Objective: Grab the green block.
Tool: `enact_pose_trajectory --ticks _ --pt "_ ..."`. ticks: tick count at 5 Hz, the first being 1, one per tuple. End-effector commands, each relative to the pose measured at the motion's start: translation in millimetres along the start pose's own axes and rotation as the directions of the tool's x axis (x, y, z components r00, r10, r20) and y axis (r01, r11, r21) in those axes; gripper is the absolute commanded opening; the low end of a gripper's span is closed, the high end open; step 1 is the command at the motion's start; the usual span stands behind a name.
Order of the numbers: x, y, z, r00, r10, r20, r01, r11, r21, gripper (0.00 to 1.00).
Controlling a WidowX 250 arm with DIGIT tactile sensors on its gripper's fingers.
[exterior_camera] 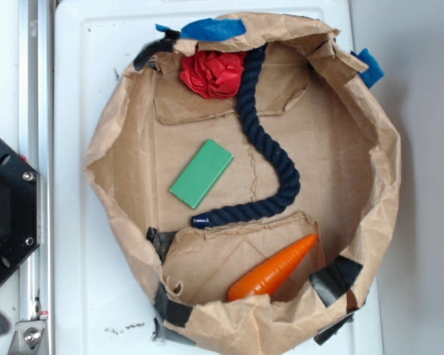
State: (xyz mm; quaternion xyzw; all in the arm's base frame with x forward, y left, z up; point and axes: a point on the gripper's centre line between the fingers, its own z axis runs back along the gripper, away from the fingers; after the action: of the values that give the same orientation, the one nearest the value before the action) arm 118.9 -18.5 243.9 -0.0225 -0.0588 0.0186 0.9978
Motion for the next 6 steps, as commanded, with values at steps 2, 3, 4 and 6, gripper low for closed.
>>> enact_pose_trajectory --ticks 2,3,4,6 --pt "28.6 8.6 -6.7 0.997 0.071 0.014 -0.071 0.997 0.011 1.00" --pt "47.0 16.9 -20.8 0.991 0.125 0.045 -0.126 0.992 0.028 1.00" --pt "64.6 25.6 -25.1 0.981 0.181 0.073 -0.183 0.983 0.022 1.00" --pt "94.9 43.1 -48.9 0.923 0.366 0.120 -0.363 0.931 -0.047 1.00"
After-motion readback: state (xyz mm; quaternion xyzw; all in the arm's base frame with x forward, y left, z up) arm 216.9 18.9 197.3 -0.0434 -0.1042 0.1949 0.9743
